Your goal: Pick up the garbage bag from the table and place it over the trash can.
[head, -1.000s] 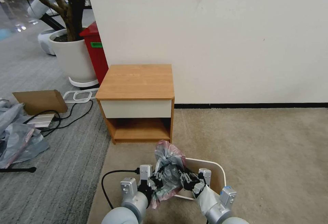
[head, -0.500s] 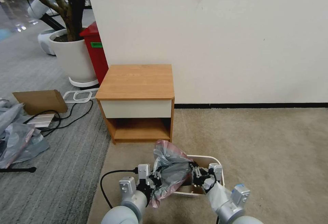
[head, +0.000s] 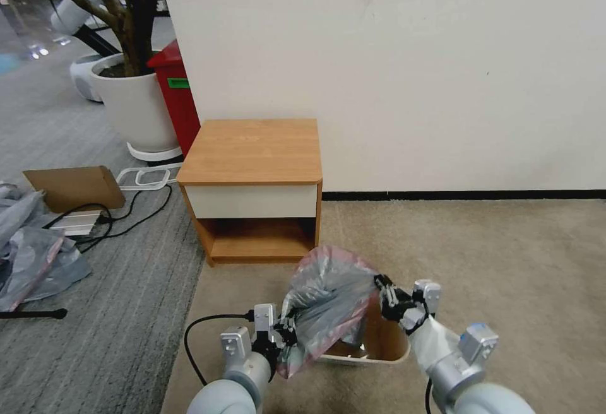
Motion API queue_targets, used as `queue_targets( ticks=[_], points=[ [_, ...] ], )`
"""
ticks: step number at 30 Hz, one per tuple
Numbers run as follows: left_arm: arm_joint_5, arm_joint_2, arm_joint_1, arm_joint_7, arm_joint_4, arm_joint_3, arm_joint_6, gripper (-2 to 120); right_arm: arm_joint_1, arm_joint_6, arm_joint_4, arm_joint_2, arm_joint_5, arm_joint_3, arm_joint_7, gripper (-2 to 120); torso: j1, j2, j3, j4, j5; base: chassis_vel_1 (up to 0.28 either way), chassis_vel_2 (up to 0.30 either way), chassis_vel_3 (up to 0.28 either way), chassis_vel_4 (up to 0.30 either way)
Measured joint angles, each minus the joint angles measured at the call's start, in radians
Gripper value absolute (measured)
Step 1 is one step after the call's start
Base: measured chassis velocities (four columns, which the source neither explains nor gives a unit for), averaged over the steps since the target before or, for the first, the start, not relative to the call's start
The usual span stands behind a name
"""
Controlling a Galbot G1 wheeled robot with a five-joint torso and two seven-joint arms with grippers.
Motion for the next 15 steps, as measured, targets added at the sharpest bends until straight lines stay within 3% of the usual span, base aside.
queue_targets(
  ticks=[7,9,15],
  points=[
    [-0.011,-0.01,0.007,0.002,-0.006,-0.008,0.0,4,0.049,-0.103,-0.006,0.006,0.069,0.014,0.08,0,0.0,0.0,0.0,0.0,0.0,0.0,0.0,0.0,0.0],
    [-0.012,-0.01,0.012,0.002,-0.006,-0.016,-0.001,4,0.059,-0.15,-0.004,-0.005,0.124,0.024,0.159,0,0.0,0.0,0.0,0.0001,0.0,0.0,0.0,0.0,0.0],
    [-0.019,-0.008,0.01,0.005,-0.003,-0.032,-0.003,4,0.056,-0.175,0.007,-0.016,0.173,0.036,0.234,0,0.0,0.0,0.0,0.0,-0.0001,0.0,0.0,0.0,0.0]
  ],
)
